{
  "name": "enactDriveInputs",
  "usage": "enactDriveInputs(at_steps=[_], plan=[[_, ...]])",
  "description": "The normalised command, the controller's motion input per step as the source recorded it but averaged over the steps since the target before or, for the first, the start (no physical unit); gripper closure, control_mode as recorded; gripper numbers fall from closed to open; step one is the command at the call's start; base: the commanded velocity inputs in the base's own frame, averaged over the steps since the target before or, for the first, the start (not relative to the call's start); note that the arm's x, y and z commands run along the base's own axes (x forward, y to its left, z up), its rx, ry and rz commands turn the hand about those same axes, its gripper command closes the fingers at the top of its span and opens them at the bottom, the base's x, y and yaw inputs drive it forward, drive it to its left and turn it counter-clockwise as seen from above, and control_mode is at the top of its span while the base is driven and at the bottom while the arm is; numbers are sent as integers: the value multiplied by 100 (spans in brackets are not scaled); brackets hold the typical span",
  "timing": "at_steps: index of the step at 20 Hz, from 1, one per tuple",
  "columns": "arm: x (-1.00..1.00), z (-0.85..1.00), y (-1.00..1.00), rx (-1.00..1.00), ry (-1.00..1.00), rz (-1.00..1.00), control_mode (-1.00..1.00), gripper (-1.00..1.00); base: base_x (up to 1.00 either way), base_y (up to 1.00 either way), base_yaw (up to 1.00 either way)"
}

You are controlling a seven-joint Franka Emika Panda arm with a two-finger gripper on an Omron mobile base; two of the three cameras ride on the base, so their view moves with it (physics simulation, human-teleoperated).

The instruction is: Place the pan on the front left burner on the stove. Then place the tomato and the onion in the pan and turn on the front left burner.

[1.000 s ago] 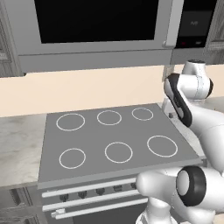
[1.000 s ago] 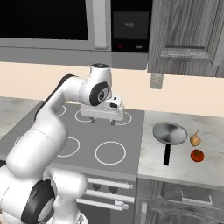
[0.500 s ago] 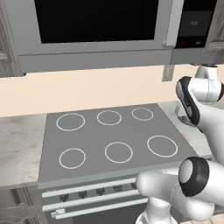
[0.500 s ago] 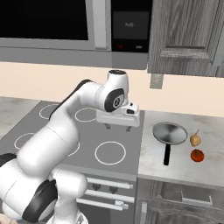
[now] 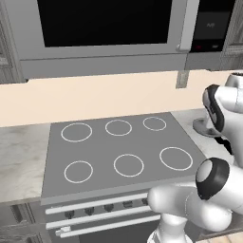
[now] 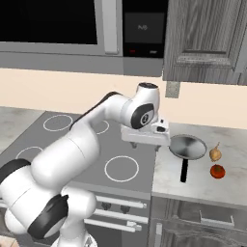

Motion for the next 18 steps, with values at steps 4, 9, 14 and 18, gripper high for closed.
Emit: enactDriveInputs(at_steps=[4,9,14,18], plan=[[-25,-22,-42,0,3,0,-100,-100,0,0,0],[-10,-16,-35,0,1,0,-100,-100,0,0,0],[0,-13,-40,0,1,0,-100,-100,0,0,0],[13,-5,-40,-2,1,0,-100,-100,0,0,0]])
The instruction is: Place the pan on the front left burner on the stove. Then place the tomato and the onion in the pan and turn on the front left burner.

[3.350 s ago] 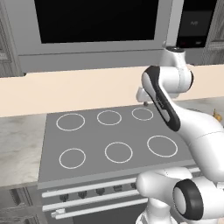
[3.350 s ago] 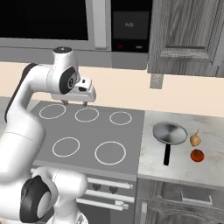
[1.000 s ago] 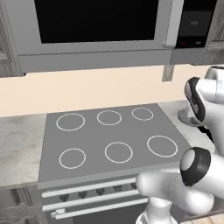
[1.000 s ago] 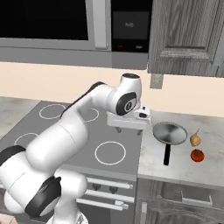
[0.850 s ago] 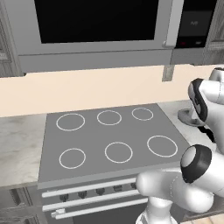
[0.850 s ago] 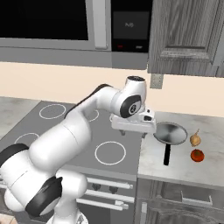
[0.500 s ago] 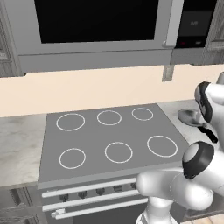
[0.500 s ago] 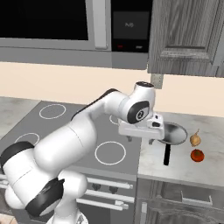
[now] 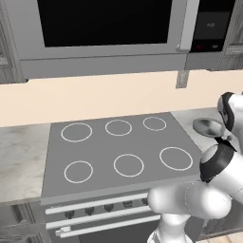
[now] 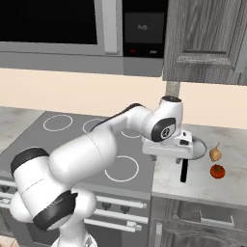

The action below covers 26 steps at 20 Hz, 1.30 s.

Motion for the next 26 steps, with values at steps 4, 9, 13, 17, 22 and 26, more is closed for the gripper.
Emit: enactDriveInputs(at_steps=[4,9,13,17,22,26], plan=[[41,-1,-28,-2,0,0,-100,-100,0,0,0],[46,0,-14,-2,-2,0,-100,-100,0,0,0],[27,-6,-21,0,-5,0,-100,-100,0,0,0],[15,-20,-23,0,-6,0,-100,-100,0,0,0],[2,-28,-18,0,-7,0,-100,-100,0,0,0],[2,-34,-10,0,-8,0,-100,-100,0,0,0]])
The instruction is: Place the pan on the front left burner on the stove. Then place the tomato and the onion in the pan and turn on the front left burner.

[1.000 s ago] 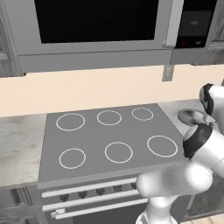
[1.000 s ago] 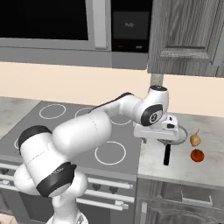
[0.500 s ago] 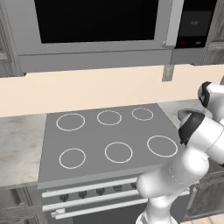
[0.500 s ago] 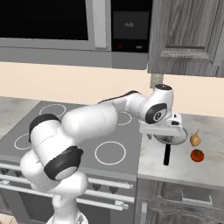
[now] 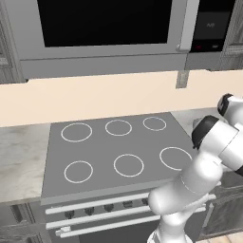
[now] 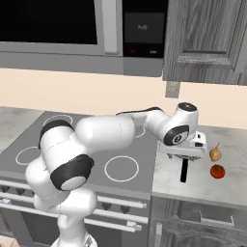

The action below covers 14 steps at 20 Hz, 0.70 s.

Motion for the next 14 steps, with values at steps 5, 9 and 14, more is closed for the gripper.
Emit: enactDriveInputs(at_steps=[5,9,14], plan=[[5,-34,-1,0,-8,0,-100,-100,0,0,0],[14,-37,0,0,-5,0,-100,-100,0,0,0],[16,-8,-8,-1,0,0,-100,-100,0,0,0]])
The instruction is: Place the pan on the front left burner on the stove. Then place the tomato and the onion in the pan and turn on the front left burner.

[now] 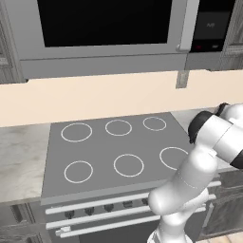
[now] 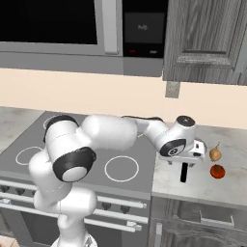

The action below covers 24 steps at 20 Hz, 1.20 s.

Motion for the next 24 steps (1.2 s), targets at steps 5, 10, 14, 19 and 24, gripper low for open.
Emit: enactDriveInputs(at_steps=[5,10,14,19,24], plan=[[14,-1,-20,0,0,0,-100,-100,0,0,0],[8,-6,-23,0,0,0,-100,-100,0,0,0],[1,-18,-14,0,0,0,-100,-100,0,0,0],[0,-16,0,1,0,0,-100,-100,0,0,0],[0,-15,0,2,0,0,-100,-100,0,0,0]])
